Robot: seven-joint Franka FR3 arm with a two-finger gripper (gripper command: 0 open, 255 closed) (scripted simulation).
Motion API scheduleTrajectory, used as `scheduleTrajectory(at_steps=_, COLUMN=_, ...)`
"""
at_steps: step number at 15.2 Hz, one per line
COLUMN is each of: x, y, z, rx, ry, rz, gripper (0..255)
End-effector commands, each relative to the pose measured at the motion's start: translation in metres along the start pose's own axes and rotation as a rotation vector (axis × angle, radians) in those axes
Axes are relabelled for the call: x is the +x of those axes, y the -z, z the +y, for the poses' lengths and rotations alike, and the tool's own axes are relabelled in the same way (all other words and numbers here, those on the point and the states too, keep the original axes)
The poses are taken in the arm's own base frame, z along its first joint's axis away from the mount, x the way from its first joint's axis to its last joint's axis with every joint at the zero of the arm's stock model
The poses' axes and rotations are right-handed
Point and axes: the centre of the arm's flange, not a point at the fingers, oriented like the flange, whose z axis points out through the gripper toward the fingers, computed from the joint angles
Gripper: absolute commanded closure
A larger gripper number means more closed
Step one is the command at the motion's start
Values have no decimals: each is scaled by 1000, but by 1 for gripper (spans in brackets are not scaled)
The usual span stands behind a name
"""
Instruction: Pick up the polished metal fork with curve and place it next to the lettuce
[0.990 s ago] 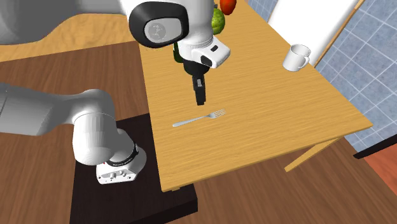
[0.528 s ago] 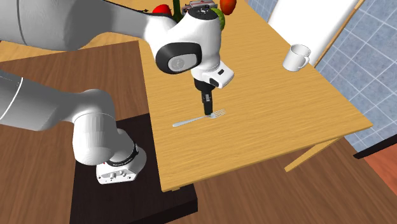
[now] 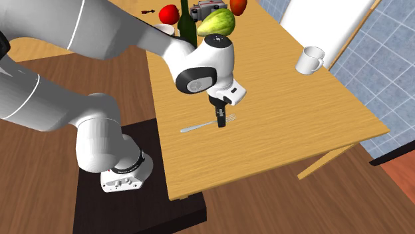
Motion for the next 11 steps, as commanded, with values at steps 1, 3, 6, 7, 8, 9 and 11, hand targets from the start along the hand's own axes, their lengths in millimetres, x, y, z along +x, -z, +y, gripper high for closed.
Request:
scheduleTrajectory(at_steps=1, x=0, y=-11, z=0, rx=0, ry=0, rz=1, gripper=0)
scheduleTrajectory(at_steps=3, x=0, y=-25, z=0, rx=0, ry=0, rz=1, gripper=0)
scheduleTrajectory(at_steps=6, x=0, y=-25, z=0, rx=0, ry=0, rz=1, gripper=0)
scheduleTrajectory(at_steps=7, x=0, y=-25, z=0, rx=0, ry=0, rz=1, gripper=0)
scheduleTrajectory(at_steps=8, x=0, y=-25, z=0, rx=0, ry=0, rz=1, gripper=0)
scheduleTrajectory(at_steps=9, x=0, y=-25, z=0, rx=0, ry=0, rz=1, gripper=0)
scheduleTrajectory(at_steps=11, x=0, y=-25, z=0, rx=0, ry=0, rz=1, gripper=0)
